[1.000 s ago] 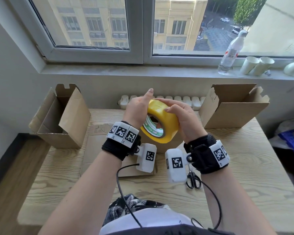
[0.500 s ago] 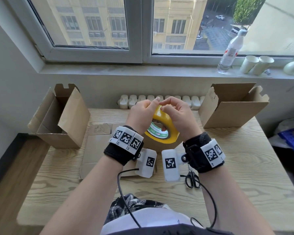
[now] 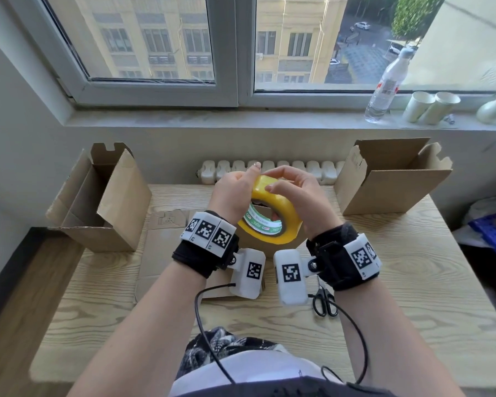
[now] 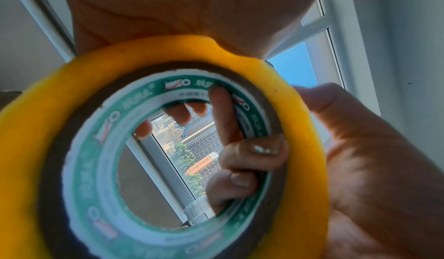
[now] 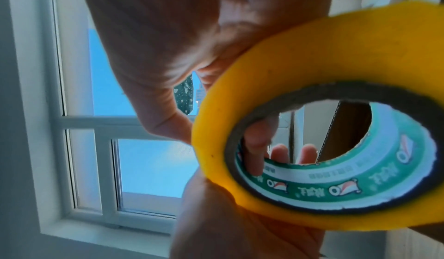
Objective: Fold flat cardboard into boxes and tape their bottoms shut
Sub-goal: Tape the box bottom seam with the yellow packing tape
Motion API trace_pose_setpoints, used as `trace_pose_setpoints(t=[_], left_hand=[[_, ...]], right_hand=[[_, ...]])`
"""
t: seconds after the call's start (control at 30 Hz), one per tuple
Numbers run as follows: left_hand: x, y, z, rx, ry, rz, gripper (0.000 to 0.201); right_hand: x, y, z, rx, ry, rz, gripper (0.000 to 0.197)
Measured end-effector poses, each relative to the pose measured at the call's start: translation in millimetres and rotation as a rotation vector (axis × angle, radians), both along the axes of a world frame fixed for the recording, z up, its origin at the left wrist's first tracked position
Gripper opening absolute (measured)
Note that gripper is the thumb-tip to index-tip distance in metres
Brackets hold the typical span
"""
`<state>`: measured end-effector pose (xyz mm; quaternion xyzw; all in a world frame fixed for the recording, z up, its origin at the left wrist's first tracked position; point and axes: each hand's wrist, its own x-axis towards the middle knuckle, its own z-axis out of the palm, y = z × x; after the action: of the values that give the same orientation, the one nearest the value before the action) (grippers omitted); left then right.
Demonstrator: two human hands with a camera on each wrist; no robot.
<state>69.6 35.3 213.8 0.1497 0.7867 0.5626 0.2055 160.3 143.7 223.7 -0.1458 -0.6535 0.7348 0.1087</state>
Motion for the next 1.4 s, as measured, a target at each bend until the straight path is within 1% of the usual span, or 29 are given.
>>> trace_pose_setpoints(t=[0.07,0.13,0.2,0.27,0.3,0.37,0.47,0.53,0.57,0.6,0.63,0.67,0.73,0.8,0.83,0.87,0.93,0.97,1.07,1.13,1.2,1.27,1.4], left_hand=[[-2,-1,-1,0.015,-0.008,0.021,0.053],[-5,-2,-2,0.044,-0.052,0.048,0.053],[-9,-3,-2,0.097,-0.136,0.081,0.046],[-11,-5,-2,0.216,-0.262,0.132,0.036],[-12,-5,-3,0.259,-0.297,0.146,0.033],[-11,-5,-4,0.274,-0.272,0.144,0.034],[-12,-5,-3,0.215,-0.124,0.119,0.042],[-13,-5,0,0.17,-0.063,0.067,0.043],[-10,-4,2,0.142,-0.059,0.035,0.046],[-8,-4,4,0.115,-0.067,-0.001,0.056],[-6,-3,4,0.089,-0.067,-0.028,0.07],[-4,-3,3,0.054,-0.043,-0.041,0.081],[-3,-4,5,0.014,0.003,-0.029,0.09],[-9,-7,6,0.035,-0.063,-0.018,0.099],[-12,-8,6,0.053,-0.119,-0.02,0.1],[-13,-10,7,0.076,-0.177,-0.024,0.094],[-12,-11,8,0.126,-0.29,-0.026,0.072],[-11,-12,8,0.144,-0.337,-0.024,0.064],[-9,-12,5,0.193,-0.426,-0.027,0.058],[-9,-12,4,0.204,-0.426,-0.008,0.05],[-9,-12,4,0.201,-0.413,0.007,0.046],[-8,-12,4,0.206,-0.412,0.01,0.045],[-7,-11,-2,0.215,-0.426,-0.003,0.049]], right_hand=[[1,2,0,-0.057,-0.008,0.025,0.027],[3,6,0,-0.102,0.0,0.054,0.036],[6,10,0,-0.135,0.031,0.075,0.041],[9,14,0,-0.176,0.062,0.084,0.045],[10,15,0,-0.186,0.066,0.078,0.045],[9,14,-1,-0.187,0.071,0.044,0.041],[7,10,0,-0.173,0.073,-0.023,0.029],[4,8,-1,-0.14,0.056,-0.066,0.028],[3,8,-2,-0.117,0.048,-0.078,0.028],[2,7,-2,-0.094,0.045,-0.08,0.029],[2,6,-2,-0.077,0.047,-0.074,0.03],[2,5,-2,-0.072,0.053,-0.061,0.031],[3,5,-2,-0.091,0.072,-0.021,0.033],[5,6,-2,-0.114,0.087,0.024,0.036],[6,7,-2,-0.121,0.092,0.051,0.038],[7,8,-1,-0.129,0.097,0.083,0.04],[8,9,-1,-0.152,0.104,0.132,0.041],[8,9,0,-0.159,0.102,0.139,0.04],[5,9,0,-0.16,0.08,0.084,0.038],[2,6,0,-0.142,0.062,0.037,0.037],[0,3,1,-0.119,0.053,0.01,0.036],[-2,2,3,-0.103,0.041,-0.005,0.033],[-4,1,5,-0.081,0.001,-0.03,0.023]])
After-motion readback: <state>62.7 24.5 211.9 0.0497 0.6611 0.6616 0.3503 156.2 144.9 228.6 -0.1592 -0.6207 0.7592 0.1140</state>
